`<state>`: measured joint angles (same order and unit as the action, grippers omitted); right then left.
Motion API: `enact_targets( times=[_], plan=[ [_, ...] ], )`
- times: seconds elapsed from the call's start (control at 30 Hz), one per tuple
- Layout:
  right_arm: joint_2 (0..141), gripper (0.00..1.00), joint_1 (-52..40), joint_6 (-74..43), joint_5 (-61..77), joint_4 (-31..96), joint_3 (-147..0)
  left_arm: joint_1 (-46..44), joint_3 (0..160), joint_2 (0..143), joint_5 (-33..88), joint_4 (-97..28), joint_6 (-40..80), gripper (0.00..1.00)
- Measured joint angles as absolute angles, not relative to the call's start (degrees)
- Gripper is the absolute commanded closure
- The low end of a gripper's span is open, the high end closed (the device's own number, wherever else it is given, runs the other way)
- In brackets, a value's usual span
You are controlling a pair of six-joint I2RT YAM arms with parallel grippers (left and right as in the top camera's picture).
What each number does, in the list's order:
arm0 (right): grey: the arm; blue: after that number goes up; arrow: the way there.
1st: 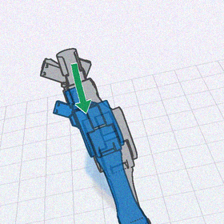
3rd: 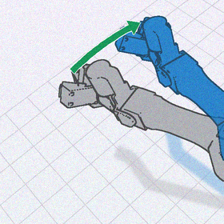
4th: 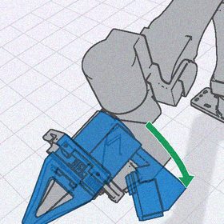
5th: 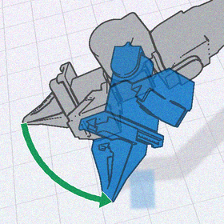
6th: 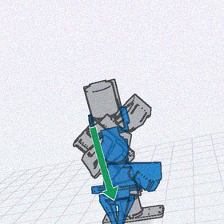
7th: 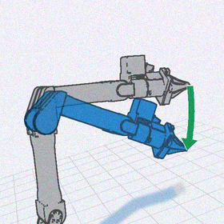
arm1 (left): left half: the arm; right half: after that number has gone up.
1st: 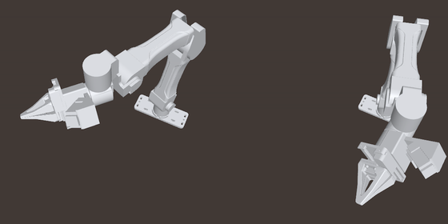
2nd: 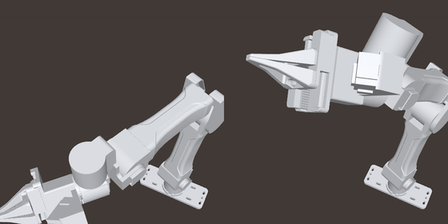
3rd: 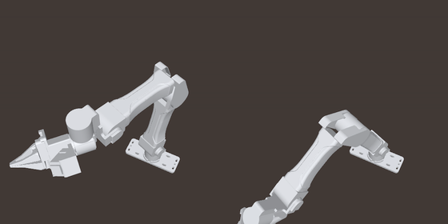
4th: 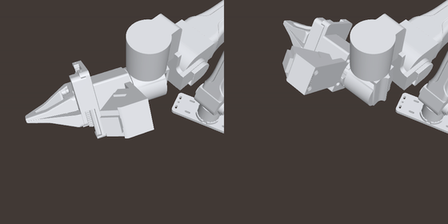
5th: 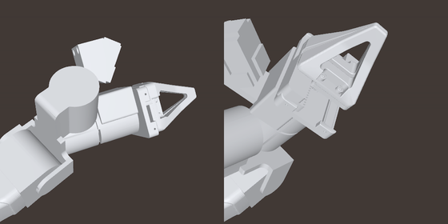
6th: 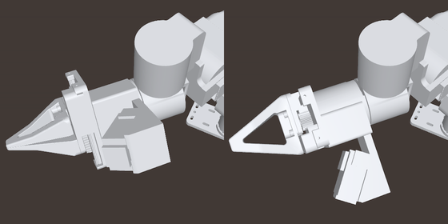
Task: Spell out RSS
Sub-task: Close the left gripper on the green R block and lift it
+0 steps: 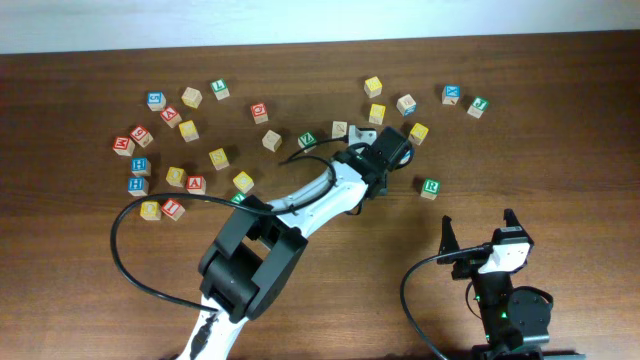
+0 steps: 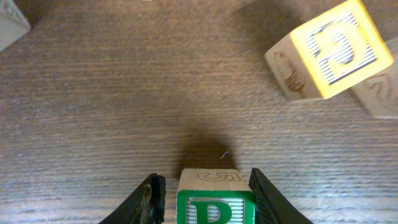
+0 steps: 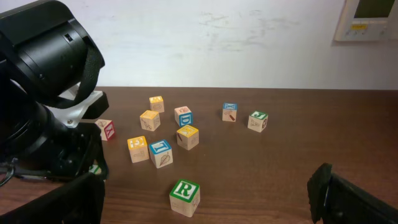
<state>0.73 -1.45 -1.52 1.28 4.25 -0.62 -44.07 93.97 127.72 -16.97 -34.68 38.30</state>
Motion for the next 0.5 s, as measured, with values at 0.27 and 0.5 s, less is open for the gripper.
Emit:
enact_targets(
  times=[0.27, 0.5],
  plan=[
    [0.7, 0.02, -1.5, -1.5, 1.3, 4.3, -0.6, -44.1, 94.0, 127.7, -17.0, -34.9, 37.9, 0.7],
    [0.7, 0.02, -1.5, -1.5, 1.3, 4.3, -0.6, -44.1, 94.0, 127.7, -17.0, -35.1, 37.9, 0.73]
  ],
)
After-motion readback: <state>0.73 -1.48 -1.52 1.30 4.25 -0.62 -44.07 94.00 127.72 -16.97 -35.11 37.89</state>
